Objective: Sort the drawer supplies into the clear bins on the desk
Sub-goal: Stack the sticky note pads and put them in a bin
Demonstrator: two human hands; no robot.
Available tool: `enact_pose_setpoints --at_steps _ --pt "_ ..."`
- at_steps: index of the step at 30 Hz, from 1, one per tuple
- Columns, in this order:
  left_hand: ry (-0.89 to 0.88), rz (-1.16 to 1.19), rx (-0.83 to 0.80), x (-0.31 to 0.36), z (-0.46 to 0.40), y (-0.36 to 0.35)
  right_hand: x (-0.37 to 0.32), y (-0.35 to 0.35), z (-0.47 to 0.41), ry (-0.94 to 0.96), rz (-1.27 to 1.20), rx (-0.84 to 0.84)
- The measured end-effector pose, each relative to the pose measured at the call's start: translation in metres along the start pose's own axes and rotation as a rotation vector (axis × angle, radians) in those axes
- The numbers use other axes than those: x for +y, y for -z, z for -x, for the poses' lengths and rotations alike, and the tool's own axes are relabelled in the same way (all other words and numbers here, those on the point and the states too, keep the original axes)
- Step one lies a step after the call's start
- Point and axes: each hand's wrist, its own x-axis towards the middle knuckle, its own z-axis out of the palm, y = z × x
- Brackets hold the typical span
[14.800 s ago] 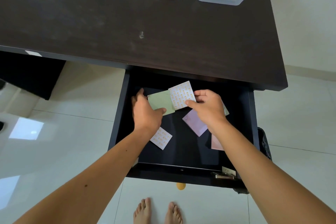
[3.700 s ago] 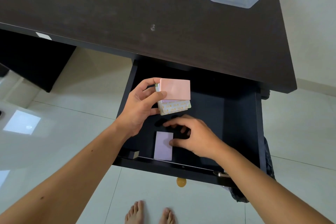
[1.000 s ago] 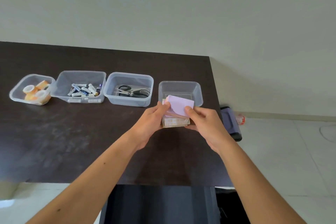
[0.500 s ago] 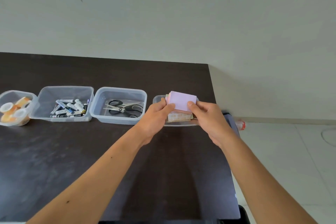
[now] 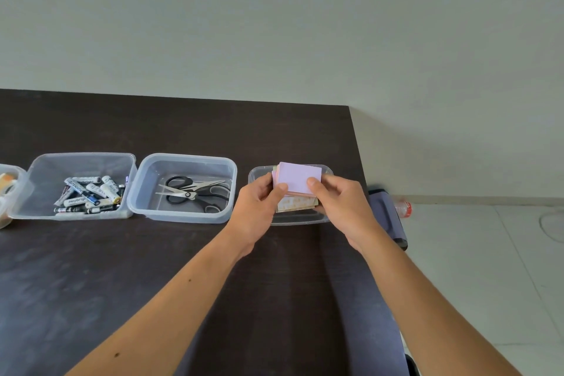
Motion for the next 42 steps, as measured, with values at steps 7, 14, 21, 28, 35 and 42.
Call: enact_pose_setpoints --at_steps 7,14,21,28,35,42 --pt "0.117 -0.086 -0.059 0.001 -0.016 0.004 0.009 -0.001 -0.012 -0.013 0.065 -0.024" --pt "0.17 -0.094 -0.01 -0.002 -0.021 0.004 0.008 -0.003 -0.023 -0.073 0.179 -0.088" --pt "0.185 -0.166 -0.067 -0.005 -0.023 0.007 0.003 -0.004 -0.02 -0.009 0.351 -0.148" --pt "0.225 -0.225 -0.116 -0.004 -0.025 0.013 0.0 0.002 -0.026 -0.052 0.463 -0.242" --pt "0.213 -0.278 -0.085 -0.001 -0.019 0.01 -0.002 -0.001 -0.017 0.027 0.462 -0.183" --pt "0.154 -0.223 -0.012 0.0 -0.002 0.017 -0.005 -0.003 -0.004 0.08 0.384 -0.015"
